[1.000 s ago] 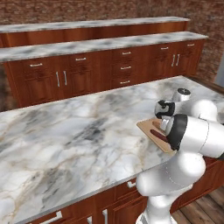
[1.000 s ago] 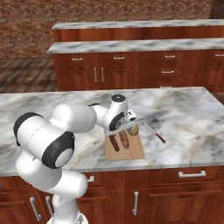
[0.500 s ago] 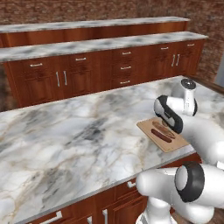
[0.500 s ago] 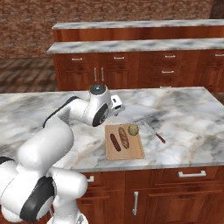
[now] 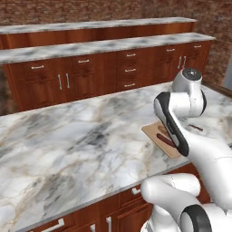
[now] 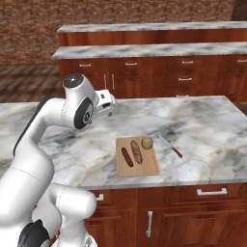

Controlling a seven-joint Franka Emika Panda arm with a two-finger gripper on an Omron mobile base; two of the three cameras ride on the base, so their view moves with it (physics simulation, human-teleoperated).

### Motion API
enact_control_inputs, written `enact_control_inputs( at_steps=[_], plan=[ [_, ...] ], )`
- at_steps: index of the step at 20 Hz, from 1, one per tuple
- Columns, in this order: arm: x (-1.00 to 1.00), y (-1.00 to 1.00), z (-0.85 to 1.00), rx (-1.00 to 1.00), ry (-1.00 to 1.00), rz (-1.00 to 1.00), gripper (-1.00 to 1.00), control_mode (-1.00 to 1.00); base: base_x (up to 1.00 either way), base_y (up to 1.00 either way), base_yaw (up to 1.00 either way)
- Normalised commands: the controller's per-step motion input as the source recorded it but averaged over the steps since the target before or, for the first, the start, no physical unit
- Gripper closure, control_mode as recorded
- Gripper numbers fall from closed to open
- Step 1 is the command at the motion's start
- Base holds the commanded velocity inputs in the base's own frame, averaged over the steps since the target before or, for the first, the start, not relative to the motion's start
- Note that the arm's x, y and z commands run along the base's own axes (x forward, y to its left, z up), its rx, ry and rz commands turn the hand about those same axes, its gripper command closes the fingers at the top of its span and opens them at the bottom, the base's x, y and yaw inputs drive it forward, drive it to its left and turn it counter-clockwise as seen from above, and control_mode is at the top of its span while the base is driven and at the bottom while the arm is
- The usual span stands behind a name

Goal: Retrieve the sausage and cheese from the fridge and place them on the cutting board on the counter.

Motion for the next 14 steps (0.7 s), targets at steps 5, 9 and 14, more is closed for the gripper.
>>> enact_control_inputs(
  at_steps=[5,9,14],
  plan=[
    [-0.69,0.13,0.94,0.14,-0.1,0.0,-1.0,-1.0,0.0,0.0,0.0],
    [-1.0,0.12,0.52,0.16,-0.17,0.0,-1.0,-1.0,0.0,0.0,0.0],
    [-1.0,0.31,0.4,0.08,-0.17,0.0,-1.0,-1.0,0.0,0.0,0.0]
  ],
)
